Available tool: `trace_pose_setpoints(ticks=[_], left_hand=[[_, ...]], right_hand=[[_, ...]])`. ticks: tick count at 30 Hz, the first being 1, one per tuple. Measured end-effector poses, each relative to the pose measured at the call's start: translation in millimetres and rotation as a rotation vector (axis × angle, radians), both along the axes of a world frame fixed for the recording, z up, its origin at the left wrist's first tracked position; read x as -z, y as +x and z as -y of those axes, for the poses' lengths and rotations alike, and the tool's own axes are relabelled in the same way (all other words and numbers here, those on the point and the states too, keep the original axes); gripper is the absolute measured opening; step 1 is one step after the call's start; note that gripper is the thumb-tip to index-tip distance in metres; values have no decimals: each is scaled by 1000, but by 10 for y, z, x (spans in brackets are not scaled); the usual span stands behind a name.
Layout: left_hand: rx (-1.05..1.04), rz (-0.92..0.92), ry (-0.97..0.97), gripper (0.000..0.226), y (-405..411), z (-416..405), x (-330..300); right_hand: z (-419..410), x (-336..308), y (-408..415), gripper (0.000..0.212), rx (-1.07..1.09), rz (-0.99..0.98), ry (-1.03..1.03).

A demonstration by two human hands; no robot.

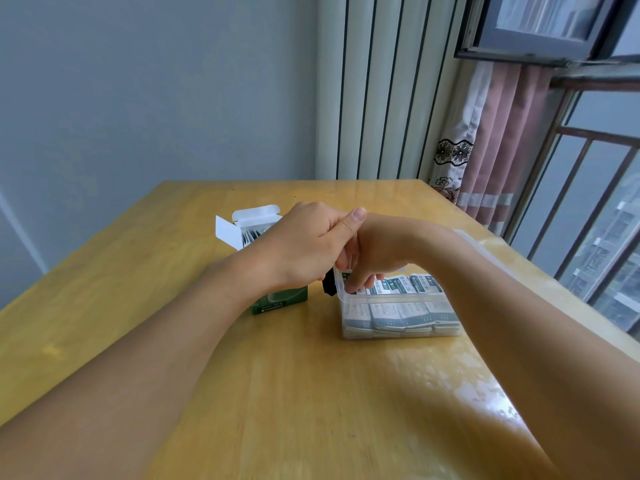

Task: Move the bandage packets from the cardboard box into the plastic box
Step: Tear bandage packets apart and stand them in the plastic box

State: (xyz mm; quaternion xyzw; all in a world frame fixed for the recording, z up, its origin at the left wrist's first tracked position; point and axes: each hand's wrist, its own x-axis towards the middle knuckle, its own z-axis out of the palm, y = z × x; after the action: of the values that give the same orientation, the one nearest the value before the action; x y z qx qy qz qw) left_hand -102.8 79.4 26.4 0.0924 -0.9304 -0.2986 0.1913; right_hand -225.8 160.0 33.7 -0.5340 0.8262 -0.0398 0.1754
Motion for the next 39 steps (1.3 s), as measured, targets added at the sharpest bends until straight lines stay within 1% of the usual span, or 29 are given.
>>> trace_pose_setpoints(ticks=[6, 8, 10, 12, 14, 15, 16, 17, 18, 19, 20, 21, 22, 23, 24, 25, 26, 28, 31, 34, 36, 39], left_hand=[[8, -17, 2, 56, -12, 27, 9], [1, -43, 3, 53, 2, 38, -26], [-14, -88, 15, 49, 29, 75, -93], [-63, -179, 29, 44, 83, 188, -190], [-138, -268, 39, 33, 172, 364, -293], [-181, -271, 24, 25, 223, 459, -337], [-226, -234, -3, 16, 274, 548, -364], [-277, -152, -46, 9, 353, 652, -392], [-322, -29, -105, 6, 393, 721, -392], [-377, 103, -187, 14, 426, 789, -379], [-430, 222, -258, 28, 445, 850, -353], [-473, 308, -275, 41, 458, 907, -327], [-495, 367, -230, 51, 468, 949, -299], [-495, 406, -120, 54, 475, 953, -275], [-479, 427, 23, 52, 474, 960, -241], [-454, 432, 156, 45, 477, 975, -202], [-426, 427, 242, 38, 474, 991, -163], [-335, 412, 329, 29, 474, 1002, -100], [-216, 326, 337, 25, 460, 995, -91], [-147, 230, 344, 33, 449, 990, -153], [-125, 229, 331, 36, 451, 963, -191], [-130, 244, 309, 40, 460, 904, -227]], right_hand=[[-8, 4, 16, 29, -5, -8, -20], [-13, -55, 1, 24, -27, -17, -33], [-64, -177, -57, 14, -34, -56, -87], [-123, -341, -115, 12, -40, -99, -265], [-153, -452, -102, 10, -54, -65, -562], [-146, -470, -59, 9, -71, -22, -696], [-119, -447, 7, 8, -97, 12, -788], [-48, -411, 108, 8, -134, 18, -829], [6, -333, 184, 8, -157, -14, -822], [73, -252, 252, 9, -174, -66, -790], [127, -170, 302, 9, -178, -121, -755], [171, -97, 332, 9, -169, -160, -730], [199, -35, 343, 10, -153, -181, -714], [213, 13, 341, 10, -135, -185, -703], [217, 43, 334, 11, -122, -178, -696], [223, 52, 331, 11, -116, -164, -687], [219, 41, 329, 12, -112, -149, -672], [198, -28, 332, 14, -112, -121, -608], [164, -98, 341, 19, -90, -96, -549], [176, -55, 353, 13, -20, -138, -624], [194, -22, 357, 13, 7, -185, -654], [193, -28, 360, 10, -4, -176, -656]])
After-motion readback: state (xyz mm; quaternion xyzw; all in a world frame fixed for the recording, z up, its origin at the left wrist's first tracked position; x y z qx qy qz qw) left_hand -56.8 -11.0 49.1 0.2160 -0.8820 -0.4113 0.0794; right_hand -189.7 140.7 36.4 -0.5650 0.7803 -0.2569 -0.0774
